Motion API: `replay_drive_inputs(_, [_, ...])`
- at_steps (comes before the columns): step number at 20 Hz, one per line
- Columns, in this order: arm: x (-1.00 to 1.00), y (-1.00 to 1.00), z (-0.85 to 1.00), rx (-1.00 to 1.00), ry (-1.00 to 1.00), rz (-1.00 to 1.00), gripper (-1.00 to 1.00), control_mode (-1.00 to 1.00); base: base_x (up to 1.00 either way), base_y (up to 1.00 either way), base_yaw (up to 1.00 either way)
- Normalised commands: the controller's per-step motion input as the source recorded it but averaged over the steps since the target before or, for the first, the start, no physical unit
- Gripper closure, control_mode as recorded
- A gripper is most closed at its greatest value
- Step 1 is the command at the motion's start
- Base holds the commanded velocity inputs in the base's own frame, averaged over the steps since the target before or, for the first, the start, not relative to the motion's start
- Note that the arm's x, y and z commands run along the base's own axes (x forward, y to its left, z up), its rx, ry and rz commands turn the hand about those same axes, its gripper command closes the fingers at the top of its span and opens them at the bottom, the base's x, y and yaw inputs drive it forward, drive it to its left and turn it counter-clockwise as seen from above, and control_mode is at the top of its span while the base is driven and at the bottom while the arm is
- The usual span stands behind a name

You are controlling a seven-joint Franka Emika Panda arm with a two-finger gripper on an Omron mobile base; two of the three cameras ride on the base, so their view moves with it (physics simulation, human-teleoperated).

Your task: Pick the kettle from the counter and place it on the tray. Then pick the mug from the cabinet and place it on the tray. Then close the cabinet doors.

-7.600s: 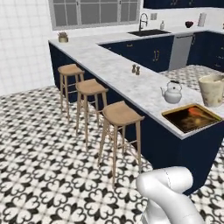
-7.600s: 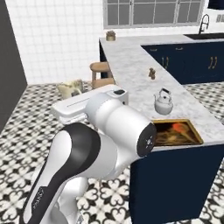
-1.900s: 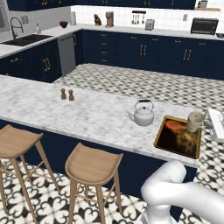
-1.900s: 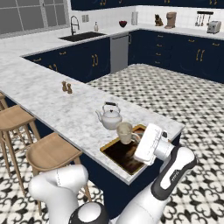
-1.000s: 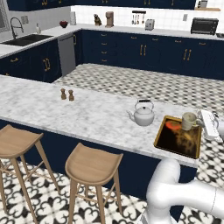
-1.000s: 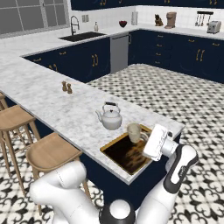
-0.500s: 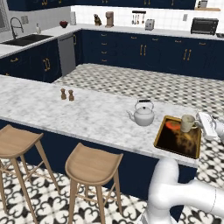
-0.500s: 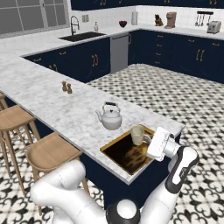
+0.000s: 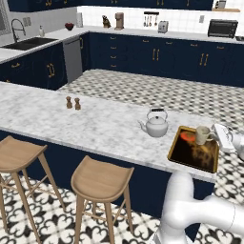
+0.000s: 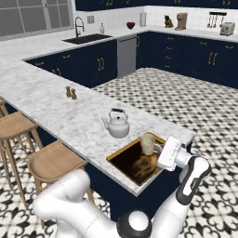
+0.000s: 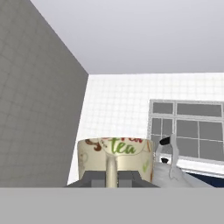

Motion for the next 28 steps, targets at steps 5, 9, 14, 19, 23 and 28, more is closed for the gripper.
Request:
replay_drive_inputs(5, [0.3,-0.13,-0.11,0.0,0.0,0.0,1.0,-1.0,0.0,0.0,0.0])
replay_drive_inputs(9, [0.38,-0.13,-0.14,0.0,0.0,0.01,1.0,-1.0,0.0,0.0,0.0])
replay_drive_inputs(14, [0.28,-0.08,-0.27,0.0,0.0,0.02,1.0,-1.0,0.0,0.0,0.0])
replay_drive_inputs(19, [0.24,-0.08,-0.36,0.0,0.0,0.01,1.0,-1.0,0.0,0.0,0.0])
replay_drive_inputs(23, [0.21,-0.08,-0.28,0.0,0.0,0.01,1.0,-1.0,0.0,0.0,0.0])
replay_drive_inputs(28, [0.0,0.01,-0.11,-0.04,-0.02,0.0,-1.0,-1.0,0.0,0.0,0.0])
